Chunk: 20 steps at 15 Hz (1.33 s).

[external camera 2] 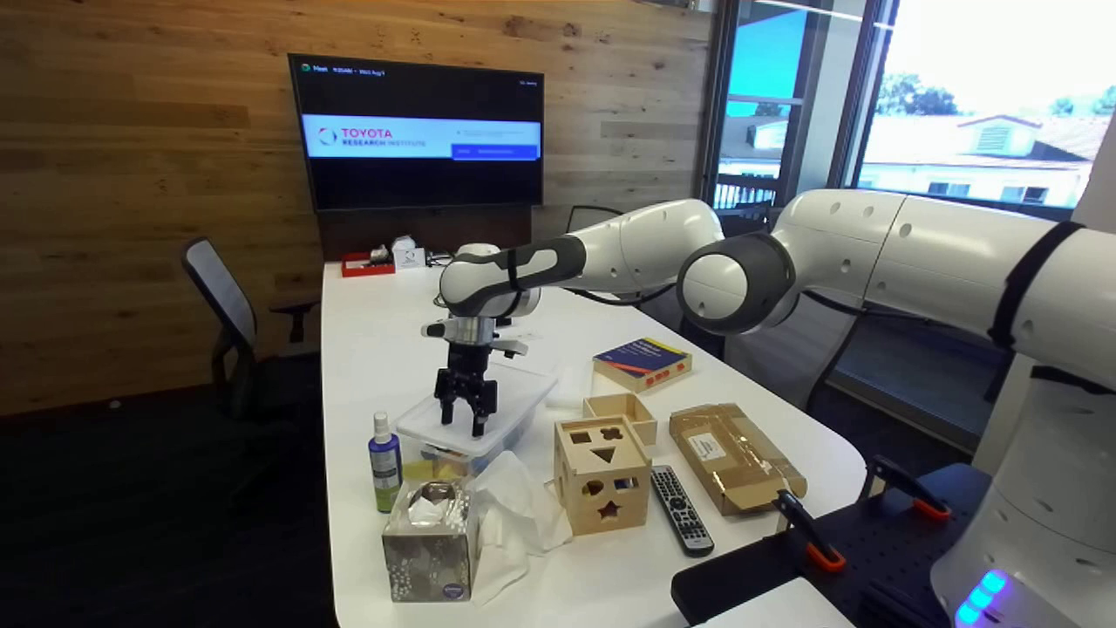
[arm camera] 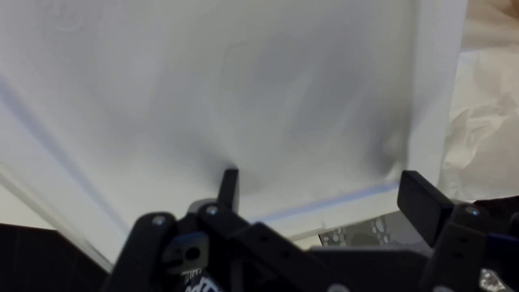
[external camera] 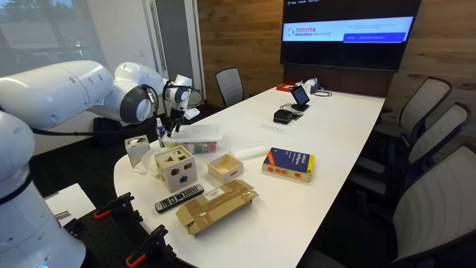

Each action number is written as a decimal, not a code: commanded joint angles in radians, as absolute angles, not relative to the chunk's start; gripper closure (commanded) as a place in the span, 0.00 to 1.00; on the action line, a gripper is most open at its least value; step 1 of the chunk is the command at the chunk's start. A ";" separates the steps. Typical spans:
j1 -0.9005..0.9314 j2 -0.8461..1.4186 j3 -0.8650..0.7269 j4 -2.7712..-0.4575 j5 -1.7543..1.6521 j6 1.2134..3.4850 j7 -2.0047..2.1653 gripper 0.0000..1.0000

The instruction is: Remove the blue block from the wooden box, put it in the lunchbox and close the lunchbox with the white lid

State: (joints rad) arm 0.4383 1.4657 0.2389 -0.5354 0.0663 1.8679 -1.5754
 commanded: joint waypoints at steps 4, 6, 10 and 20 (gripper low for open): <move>0.425 1.466 0.238 -0.516 0.083 1.906 -1.541 0.00; 0.435 1.466 0.212 -0.498 0.060 1.929 -1.509 0.00; 0.445 1.465 0.139 -0.452 -0.004 1.971 -1.381 0.00; 0.306 1.470 -0.081 -0.452 -0.097 2.028 -1.030 0.00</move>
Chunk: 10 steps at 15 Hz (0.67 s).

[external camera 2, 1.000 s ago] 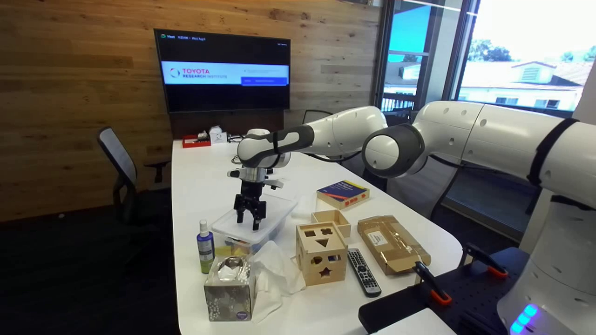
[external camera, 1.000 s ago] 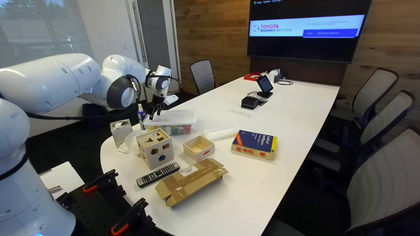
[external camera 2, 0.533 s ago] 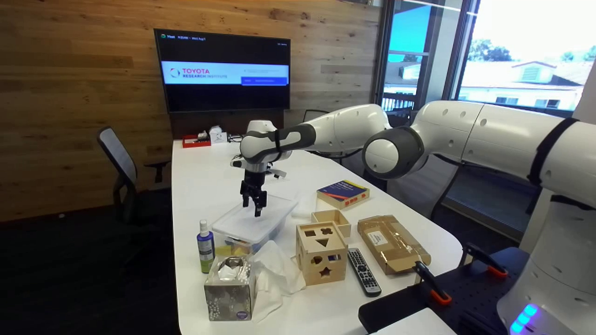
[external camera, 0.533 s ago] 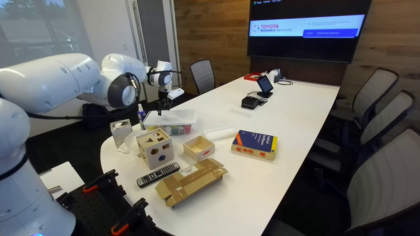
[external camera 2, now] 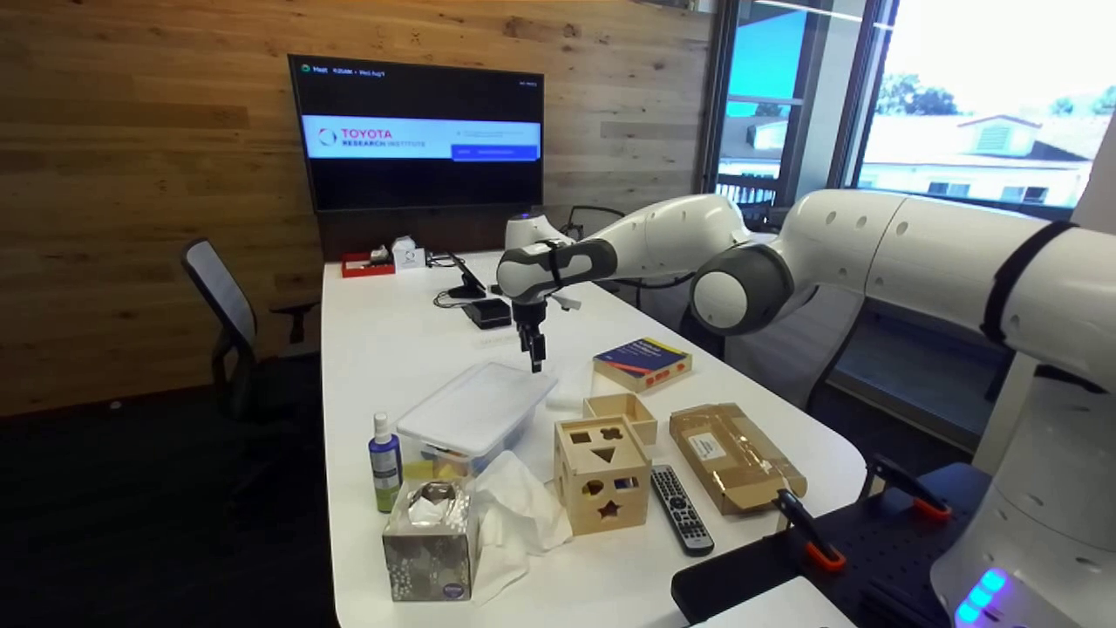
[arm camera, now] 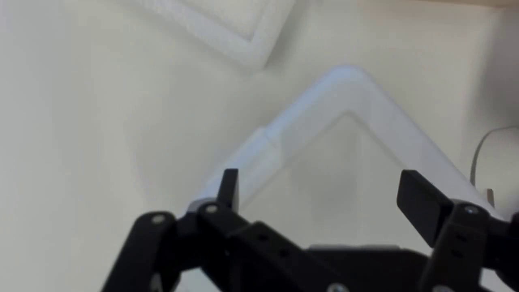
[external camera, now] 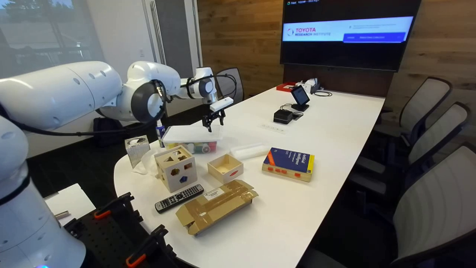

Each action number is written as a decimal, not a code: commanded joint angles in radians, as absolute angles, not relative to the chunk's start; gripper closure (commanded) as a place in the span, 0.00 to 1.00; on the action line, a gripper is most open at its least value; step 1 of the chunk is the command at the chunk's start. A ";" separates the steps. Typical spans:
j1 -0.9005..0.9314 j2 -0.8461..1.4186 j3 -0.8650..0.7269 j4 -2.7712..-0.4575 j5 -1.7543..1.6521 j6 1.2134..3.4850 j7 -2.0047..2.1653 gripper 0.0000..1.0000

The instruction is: Remove the blue block from the wooden box, put it in the lunchbox and close the lunchbox with the white lid

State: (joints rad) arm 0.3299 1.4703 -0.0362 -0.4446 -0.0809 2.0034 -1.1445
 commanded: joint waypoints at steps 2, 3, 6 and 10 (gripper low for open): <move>0.272 1.473 -0.076 -0.434 -0.137 2.001 -0.936 0.00; 0.263 1.473 -0.082 -0.434 -0.153 1.989 -0.887 0.00; 0.245 1.474 -0.072 -0.451 -0.179 1.967 -0.821 0.00; 0.243 1.483 -0.055 -0.461 -0.180 1.965 -0.793 0.00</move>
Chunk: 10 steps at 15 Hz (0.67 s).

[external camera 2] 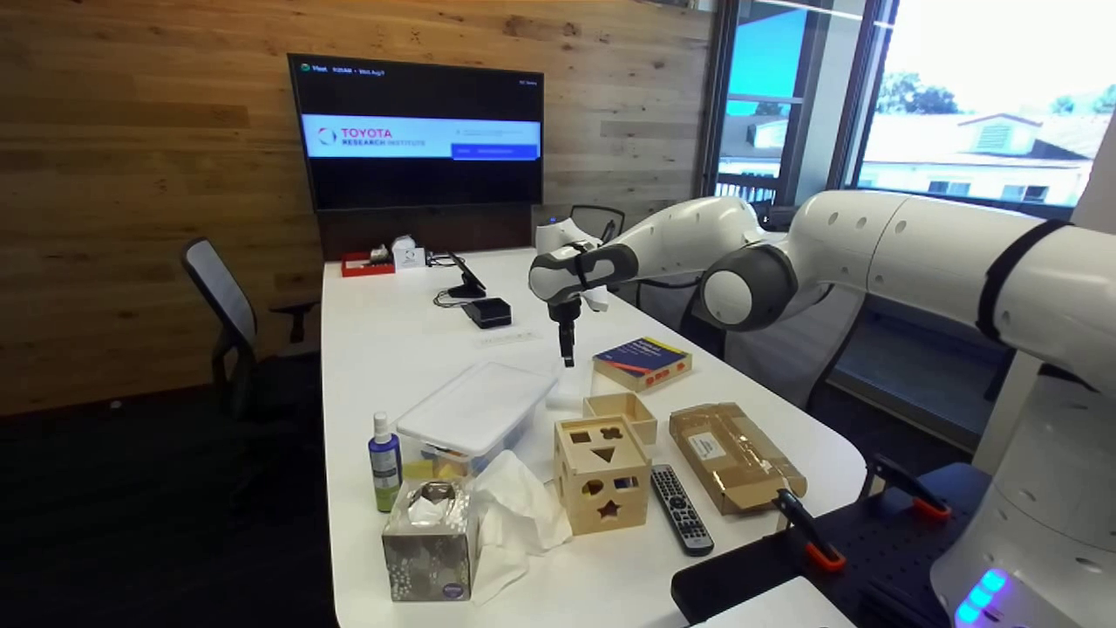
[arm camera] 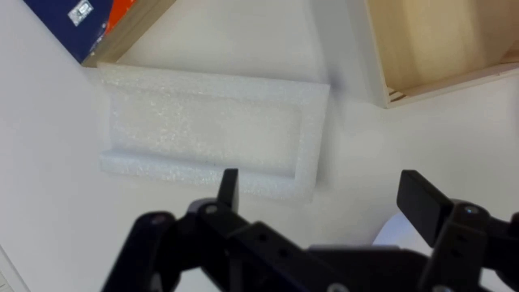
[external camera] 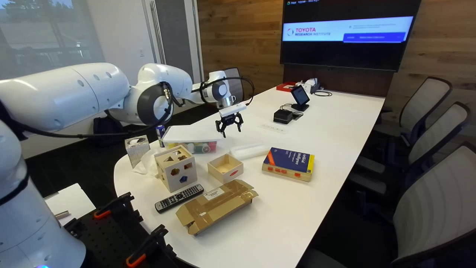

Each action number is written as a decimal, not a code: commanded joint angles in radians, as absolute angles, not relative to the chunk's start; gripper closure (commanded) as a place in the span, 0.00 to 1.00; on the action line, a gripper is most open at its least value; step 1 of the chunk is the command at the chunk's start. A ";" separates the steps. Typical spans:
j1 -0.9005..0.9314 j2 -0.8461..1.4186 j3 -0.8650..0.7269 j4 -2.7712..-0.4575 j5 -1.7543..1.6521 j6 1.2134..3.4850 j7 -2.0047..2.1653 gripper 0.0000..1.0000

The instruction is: Remove the blue block from the wooden box, put it in the lunchbox and close the lunchbox with the white lid

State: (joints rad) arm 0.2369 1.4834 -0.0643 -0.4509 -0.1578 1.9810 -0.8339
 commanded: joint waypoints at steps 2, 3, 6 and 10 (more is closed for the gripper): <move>0.245 1.486 -0.045 -0.469 -0.179 1.969 -0.807 0.00; 0.246 1.487 -0.042 -0.473 -0.178 1.967 -0.811 0.00; 0.248 1.490 -0.026 -0.486 -0.174 1.975 -0.825 0.00; 0.247 1.491 0.012 -0.507 -0.161 1.988 -0.859 0.00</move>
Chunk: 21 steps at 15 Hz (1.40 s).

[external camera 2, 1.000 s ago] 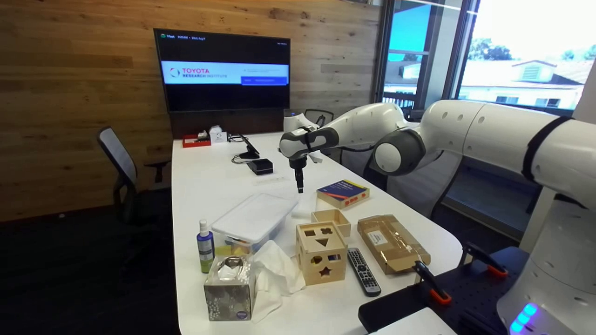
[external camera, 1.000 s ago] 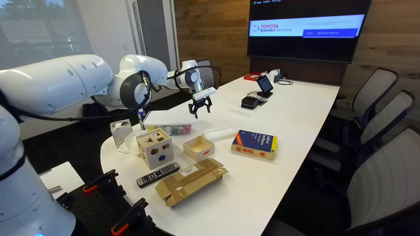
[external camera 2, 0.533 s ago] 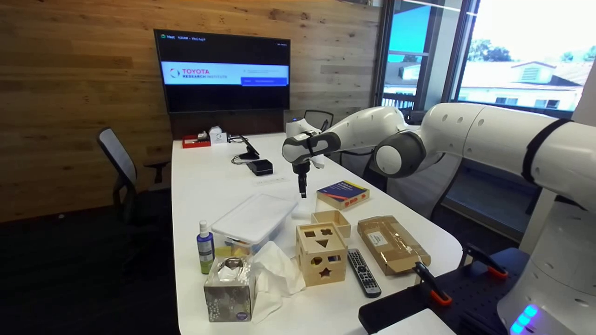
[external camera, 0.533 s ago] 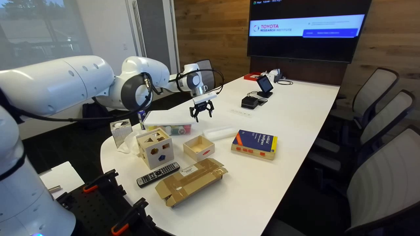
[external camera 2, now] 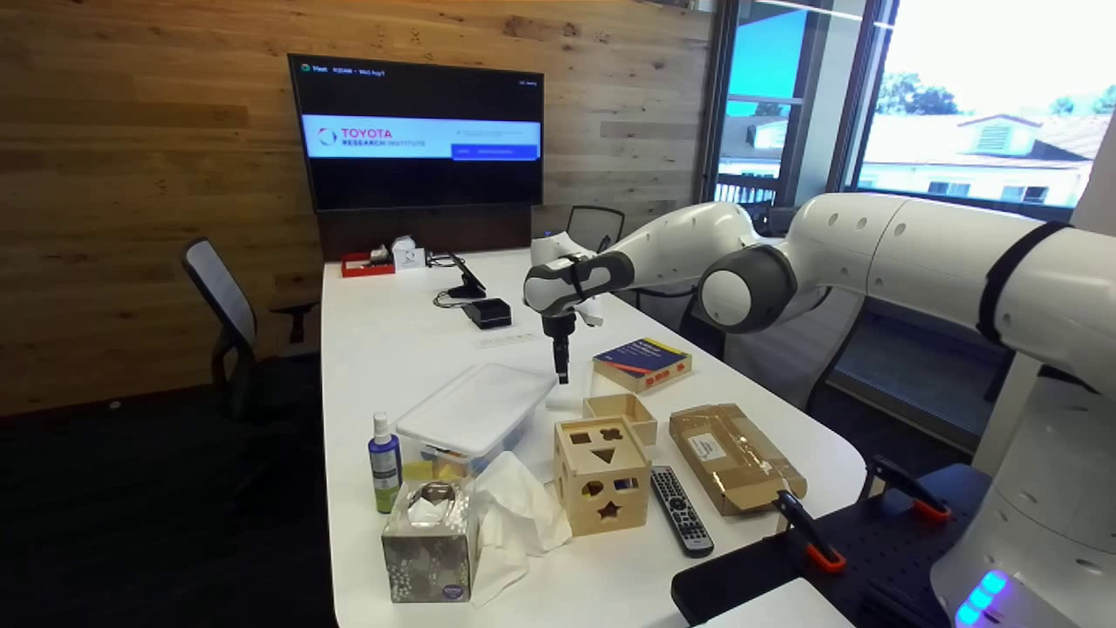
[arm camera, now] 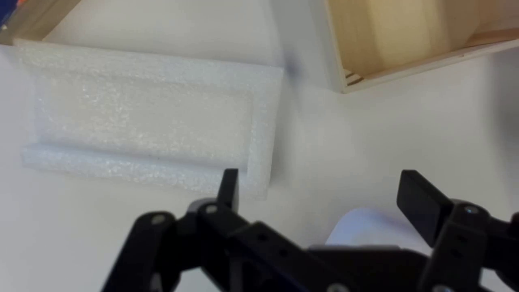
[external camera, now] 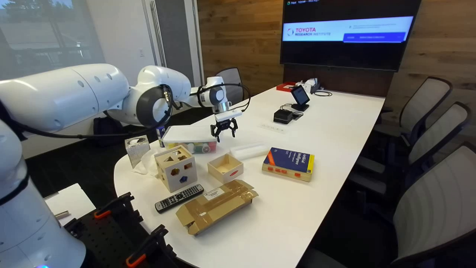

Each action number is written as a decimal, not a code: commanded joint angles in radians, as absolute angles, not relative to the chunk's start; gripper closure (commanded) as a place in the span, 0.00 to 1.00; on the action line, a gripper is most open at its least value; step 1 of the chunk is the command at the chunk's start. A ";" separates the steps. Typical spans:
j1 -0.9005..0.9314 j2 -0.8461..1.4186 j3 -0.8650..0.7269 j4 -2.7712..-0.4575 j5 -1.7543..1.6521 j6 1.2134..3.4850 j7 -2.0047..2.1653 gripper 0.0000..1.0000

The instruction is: Remove the blue block from the wooden box, put it in the lunchbox and close the lunchbox with the white lid

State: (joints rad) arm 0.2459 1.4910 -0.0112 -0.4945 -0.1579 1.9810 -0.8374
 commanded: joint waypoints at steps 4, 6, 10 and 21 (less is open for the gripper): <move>0.251 1.492 0.036 -0.515 -0.157 1.998 -0.864 0.00; 0.254 1.492 0.043 -0.516 -0.157 2.004 -0.868 0.00; 0.259 1.492 0.053 -0.525 -0.154 2.022 -0.888 0.00; 0.266 1.492 0.083 -0.560 -0.142 2.043 -0.980 0.00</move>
